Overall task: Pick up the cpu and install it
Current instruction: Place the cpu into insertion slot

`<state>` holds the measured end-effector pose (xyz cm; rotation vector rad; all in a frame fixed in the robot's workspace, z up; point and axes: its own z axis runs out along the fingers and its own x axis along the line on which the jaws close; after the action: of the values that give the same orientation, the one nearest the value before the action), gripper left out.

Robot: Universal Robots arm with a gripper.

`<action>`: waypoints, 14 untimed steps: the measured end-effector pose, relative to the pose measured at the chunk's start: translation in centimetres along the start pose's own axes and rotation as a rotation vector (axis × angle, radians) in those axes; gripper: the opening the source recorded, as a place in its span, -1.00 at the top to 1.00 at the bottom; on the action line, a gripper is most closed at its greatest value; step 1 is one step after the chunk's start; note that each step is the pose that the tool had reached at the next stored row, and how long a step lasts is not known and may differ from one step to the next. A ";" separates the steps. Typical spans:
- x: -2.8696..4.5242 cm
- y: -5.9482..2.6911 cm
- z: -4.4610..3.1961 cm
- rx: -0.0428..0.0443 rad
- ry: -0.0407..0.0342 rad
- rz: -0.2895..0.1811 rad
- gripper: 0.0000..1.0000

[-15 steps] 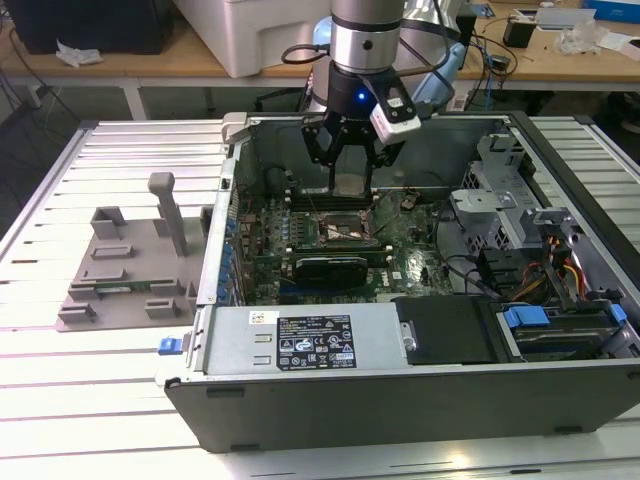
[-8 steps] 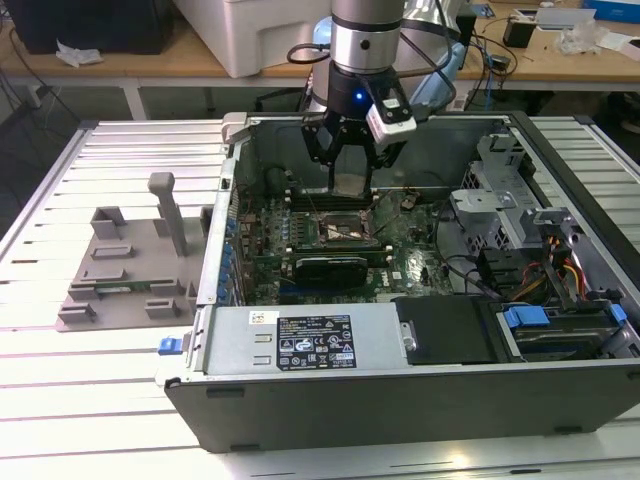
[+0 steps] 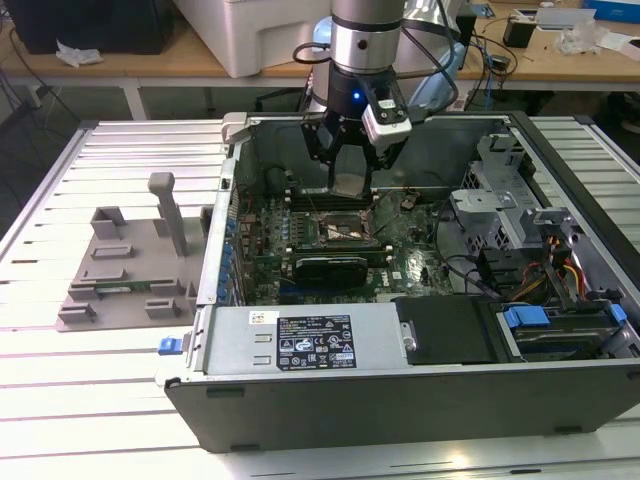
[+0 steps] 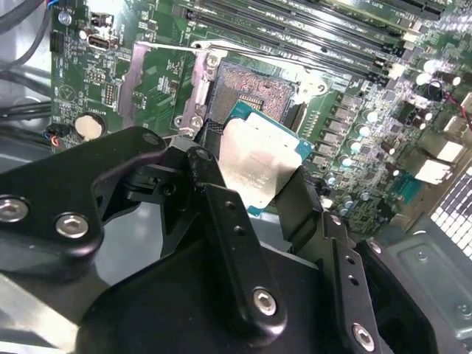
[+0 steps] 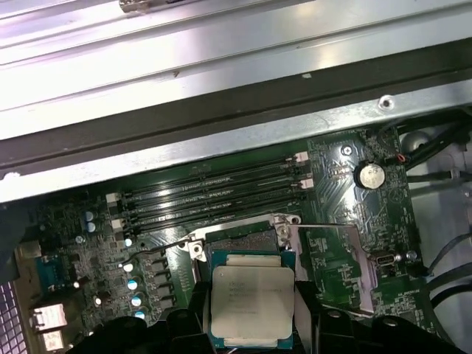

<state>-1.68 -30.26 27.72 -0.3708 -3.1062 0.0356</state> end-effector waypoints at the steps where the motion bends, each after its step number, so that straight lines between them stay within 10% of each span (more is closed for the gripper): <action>1: 0.00 0.00 0.00 0.0001 0.0002 0.007 -0.08; 14: 0.00 0.00 0.00 0.0012 0.0026 0.131 -0.08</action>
<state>-1.68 -30.26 27.72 -0.5730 -3.0741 0.0382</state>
